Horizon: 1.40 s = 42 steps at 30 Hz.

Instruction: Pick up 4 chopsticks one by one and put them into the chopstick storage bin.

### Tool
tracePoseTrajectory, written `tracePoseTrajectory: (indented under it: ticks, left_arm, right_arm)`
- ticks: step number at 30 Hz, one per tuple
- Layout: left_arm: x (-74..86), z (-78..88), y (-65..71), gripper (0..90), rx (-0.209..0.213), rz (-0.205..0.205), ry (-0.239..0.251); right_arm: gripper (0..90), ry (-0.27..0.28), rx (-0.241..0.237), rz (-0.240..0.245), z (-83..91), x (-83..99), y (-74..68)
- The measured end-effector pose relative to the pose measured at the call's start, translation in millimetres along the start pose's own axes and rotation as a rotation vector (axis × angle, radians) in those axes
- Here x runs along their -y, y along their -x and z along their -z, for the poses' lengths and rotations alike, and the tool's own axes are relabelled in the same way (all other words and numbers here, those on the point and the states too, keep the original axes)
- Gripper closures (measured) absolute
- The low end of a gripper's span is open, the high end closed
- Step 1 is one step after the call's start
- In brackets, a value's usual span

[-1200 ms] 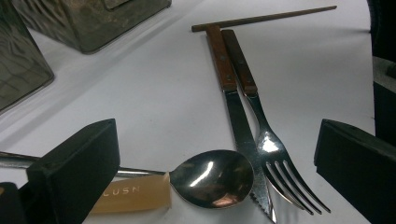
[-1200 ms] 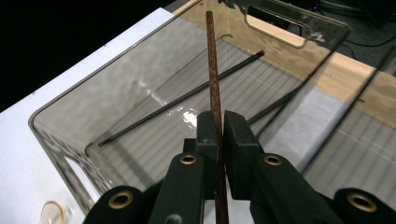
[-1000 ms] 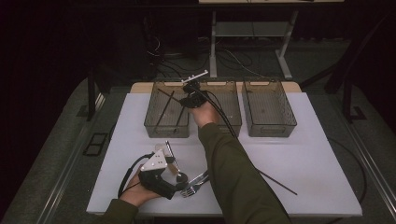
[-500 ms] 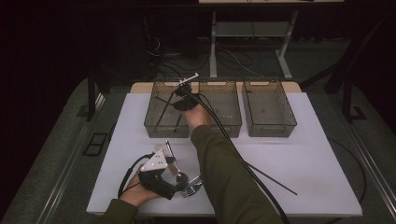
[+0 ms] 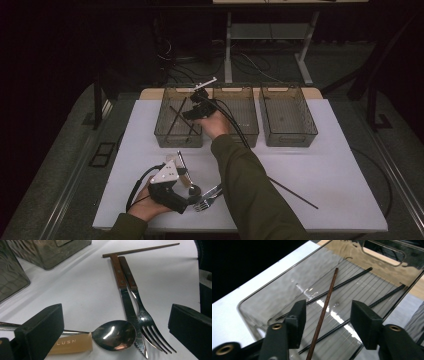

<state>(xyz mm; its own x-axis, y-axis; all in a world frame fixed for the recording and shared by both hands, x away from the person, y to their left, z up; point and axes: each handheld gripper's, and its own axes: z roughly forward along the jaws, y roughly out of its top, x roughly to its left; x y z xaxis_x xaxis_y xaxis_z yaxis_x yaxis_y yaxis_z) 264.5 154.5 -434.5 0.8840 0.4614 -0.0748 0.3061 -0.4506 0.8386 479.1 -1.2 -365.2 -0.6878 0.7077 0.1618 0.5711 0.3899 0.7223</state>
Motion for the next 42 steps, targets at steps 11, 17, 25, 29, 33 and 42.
tracePoseTrajectory:
  ticks: [11,17,25,29,33,42]
  left_arm:
    - [0.3,-0.9,-0.4,0.0,-0.006,0.001,-0.006]
    - [0.4,-1.1,-0.7,0.0,-0.012,-0.002,-0.009]
    - [0.5,-1.5,-0.6,0.0,-0.013,-0.004,-0.012]
    - [0.5,-1.1,-0.7,0.0,-0.013,-0.004,-0.012]
    - [0.6,-1.1,-0.9,0.0,-0.012,-0.004,-0.011]
    - [0.8,-1.5,-0.3,0.0,-0.015,-0.004,-0.010]
  right_arm:
    - [89.4,-0.022,-0.137,0.096,30.0,27.1,-9.6]
    - [89.4,-0.029,-0.157,0.116,39.9,41.4,-12.9]
    - [89.4,-0.041,-0.157,0.126,44.1,52.6,-13.2]
    - [89.5,-0.054,-0.142,0.122,38.2,53.5,-11.6]
    - [89.5,-0.043,-0.138,0.112,36.6,52.6,-8.9]
    - [86.5,-0.007,-0.161,0.114,53.4,56.3,-6.5]
